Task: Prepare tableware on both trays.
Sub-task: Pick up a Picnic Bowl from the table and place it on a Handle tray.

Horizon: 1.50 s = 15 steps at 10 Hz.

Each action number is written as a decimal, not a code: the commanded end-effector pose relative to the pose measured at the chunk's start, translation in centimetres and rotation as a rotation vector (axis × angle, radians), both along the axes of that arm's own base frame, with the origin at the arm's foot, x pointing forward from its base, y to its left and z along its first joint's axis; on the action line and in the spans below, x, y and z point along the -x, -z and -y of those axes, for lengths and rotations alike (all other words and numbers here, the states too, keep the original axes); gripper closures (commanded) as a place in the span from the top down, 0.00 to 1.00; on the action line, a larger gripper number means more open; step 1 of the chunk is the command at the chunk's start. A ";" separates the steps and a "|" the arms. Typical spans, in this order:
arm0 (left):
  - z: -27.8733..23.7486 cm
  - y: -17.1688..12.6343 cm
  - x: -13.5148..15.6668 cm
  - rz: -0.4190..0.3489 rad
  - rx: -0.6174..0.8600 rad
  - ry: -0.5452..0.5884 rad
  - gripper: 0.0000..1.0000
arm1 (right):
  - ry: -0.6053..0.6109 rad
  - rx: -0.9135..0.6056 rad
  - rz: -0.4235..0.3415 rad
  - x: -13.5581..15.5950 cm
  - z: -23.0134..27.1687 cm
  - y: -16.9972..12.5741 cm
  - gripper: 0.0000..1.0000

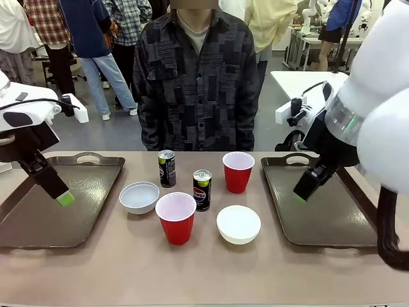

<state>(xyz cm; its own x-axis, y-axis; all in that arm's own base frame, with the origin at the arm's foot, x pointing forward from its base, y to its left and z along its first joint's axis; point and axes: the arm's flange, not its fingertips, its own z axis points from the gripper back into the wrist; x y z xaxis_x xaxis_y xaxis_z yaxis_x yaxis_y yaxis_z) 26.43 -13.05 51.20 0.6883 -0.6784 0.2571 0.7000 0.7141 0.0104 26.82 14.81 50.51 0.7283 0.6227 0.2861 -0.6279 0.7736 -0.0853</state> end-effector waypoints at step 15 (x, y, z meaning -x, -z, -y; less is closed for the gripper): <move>-20.4 2.5 -0.1 -0.176 0.623 -0.348 1.00 | 0.195 -0.786 -0.202 1.8 20.9 7.6 1.00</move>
